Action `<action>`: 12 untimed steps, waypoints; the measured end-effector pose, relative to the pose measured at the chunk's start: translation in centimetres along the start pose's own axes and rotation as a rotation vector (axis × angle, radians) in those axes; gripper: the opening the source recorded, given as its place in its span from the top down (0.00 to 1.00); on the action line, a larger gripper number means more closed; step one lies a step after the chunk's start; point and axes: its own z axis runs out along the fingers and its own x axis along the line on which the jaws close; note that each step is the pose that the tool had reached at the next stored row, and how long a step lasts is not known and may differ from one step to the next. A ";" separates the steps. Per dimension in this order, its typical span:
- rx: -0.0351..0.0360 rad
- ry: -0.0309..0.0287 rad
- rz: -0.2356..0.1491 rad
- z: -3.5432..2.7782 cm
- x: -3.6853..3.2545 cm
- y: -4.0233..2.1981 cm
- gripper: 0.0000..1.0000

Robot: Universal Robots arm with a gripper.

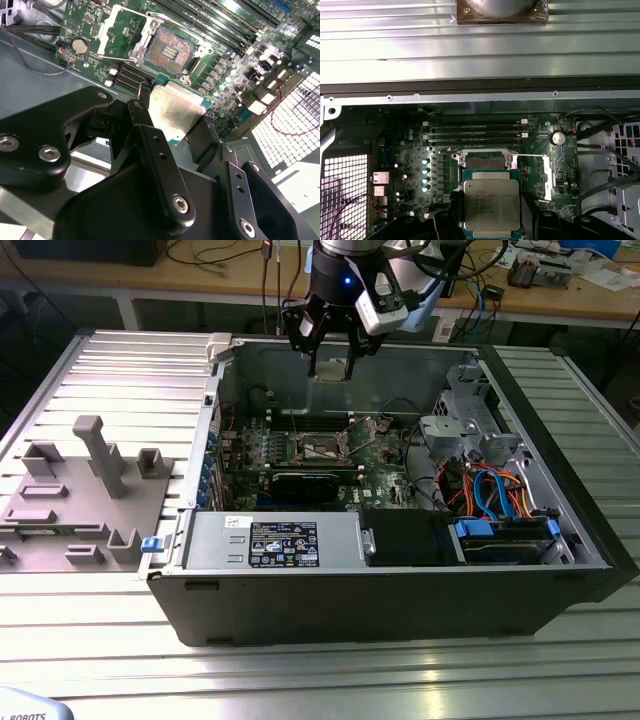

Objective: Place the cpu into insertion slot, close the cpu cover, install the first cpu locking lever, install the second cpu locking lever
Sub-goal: 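Place the cpu into insertion slot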

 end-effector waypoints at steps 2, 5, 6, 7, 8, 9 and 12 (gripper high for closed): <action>0.0000 0.0000 0.000 0.06 0.00 -0.01 0.46; 0.0000 0.0000 0.000 0.16 0.00 -0.01 0.46; 0.0000 0.0000 0.000 0.17 -0.01 -0.02 0.46; 0.0000 -0.0001 0.000 0.22 -0.01 -0.02 0.46; 0.0000 0.0000 0.000 0.23 -0.01 -0.02 0.46; 0.0000 0.0000 0.000 0.25 -0.01 -0.02 0.46; 0.0000 -0.0001 0.000 0.32 -0.01 -0.03 0.46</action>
